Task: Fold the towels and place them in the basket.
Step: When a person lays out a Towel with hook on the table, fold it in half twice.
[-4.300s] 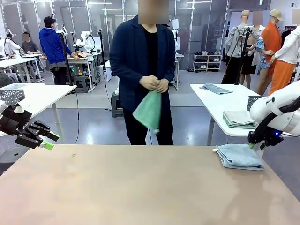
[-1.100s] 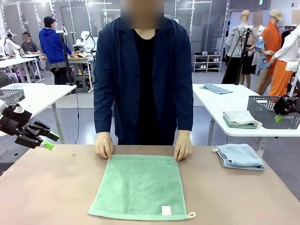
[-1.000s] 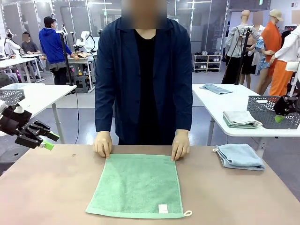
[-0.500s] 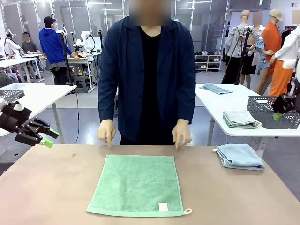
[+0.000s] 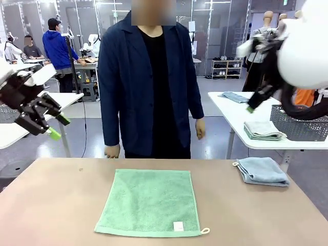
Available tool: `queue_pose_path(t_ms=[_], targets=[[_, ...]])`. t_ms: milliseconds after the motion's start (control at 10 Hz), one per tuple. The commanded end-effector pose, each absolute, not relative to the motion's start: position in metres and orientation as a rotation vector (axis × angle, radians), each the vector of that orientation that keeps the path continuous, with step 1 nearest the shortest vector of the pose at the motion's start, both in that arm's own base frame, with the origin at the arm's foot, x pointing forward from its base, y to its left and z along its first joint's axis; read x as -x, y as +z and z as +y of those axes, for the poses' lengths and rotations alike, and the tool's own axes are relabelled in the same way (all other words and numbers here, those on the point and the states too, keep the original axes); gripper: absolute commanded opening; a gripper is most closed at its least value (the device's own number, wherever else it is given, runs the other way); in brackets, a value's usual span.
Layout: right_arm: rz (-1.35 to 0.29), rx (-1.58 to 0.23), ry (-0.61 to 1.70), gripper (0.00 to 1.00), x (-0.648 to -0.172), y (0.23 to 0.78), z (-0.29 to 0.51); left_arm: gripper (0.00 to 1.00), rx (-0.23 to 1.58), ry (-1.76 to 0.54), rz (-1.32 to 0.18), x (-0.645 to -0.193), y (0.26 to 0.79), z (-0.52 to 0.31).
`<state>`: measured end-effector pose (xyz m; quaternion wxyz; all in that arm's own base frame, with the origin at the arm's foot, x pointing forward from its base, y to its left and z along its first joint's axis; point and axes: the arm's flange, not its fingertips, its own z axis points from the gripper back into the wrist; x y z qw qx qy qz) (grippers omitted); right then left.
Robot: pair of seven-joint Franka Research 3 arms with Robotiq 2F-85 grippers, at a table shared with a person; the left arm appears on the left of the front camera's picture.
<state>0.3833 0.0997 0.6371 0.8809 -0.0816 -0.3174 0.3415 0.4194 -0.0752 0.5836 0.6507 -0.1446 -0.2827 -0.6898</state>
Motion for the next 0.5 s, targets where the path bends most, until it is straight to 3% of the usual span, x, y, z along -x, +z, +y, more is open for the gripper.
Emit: queue_pose_path(t_ms=[0, 300, 400], targets=[[-0.72, 0.147, 1.11, 0.85, -0.382, 0.625, 0.139, 0.99, 0.228, -1.597, -0.575, -0.4, 0.593, -0.122], [-0.68, 0.07, 1.572, 0.85, -0.371, 0.591, 0.199, 1.0, 0.086, -1.671, -0.389, -0.384, 0.58, -0.186], [-0.614, 0.036, 1.633, 0.97, -0.368, 0.577, 0.211, 1.0, 0.052, -1.672, -0.354, -0.383, 0.568, -0.198]])
